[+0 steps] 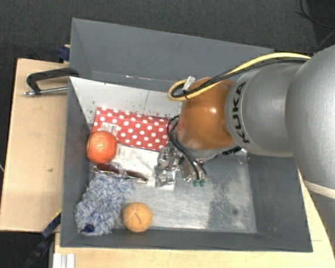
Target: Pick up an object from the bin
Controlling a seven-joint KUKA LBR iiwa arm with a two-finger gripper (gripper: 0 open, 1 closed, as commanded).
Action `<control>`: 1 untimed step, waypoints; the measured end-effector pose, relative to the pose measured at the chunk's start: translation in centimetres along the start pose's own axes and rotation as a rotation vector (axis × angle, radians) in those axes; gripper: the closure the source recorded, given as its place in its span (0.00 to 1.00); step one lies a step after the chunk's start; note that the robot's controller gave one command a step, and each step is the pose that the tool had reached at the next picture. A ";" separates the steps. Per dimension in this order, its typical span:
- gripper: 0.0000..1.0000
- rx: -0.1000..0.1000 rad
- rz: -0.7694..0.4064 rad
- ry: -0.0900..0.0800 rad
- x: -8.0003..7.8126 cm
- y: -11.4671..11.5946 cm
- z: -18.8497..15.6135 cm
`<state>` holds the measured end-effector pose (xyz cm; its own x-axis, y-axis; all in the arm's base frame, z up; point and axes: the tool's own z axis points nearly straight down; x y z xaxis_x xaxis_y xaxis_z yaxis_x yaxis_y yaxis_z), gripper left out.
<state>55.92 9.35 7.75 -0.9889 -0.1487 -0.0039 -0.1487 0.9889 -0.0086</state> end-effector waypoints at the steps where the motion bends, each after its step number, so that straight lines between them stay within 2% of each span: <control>1: 0.00 -0.007 -0.002 0.007 0.3 0.5 0.5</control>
Offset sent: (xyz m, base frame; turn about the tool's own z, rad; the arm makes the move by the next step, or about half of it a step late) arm 0.0000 0.0000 0.0000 0.0000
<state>55.54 9.75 7.21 -0.9886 -0.1508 0.0026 -0.1508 0.9886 -0.0017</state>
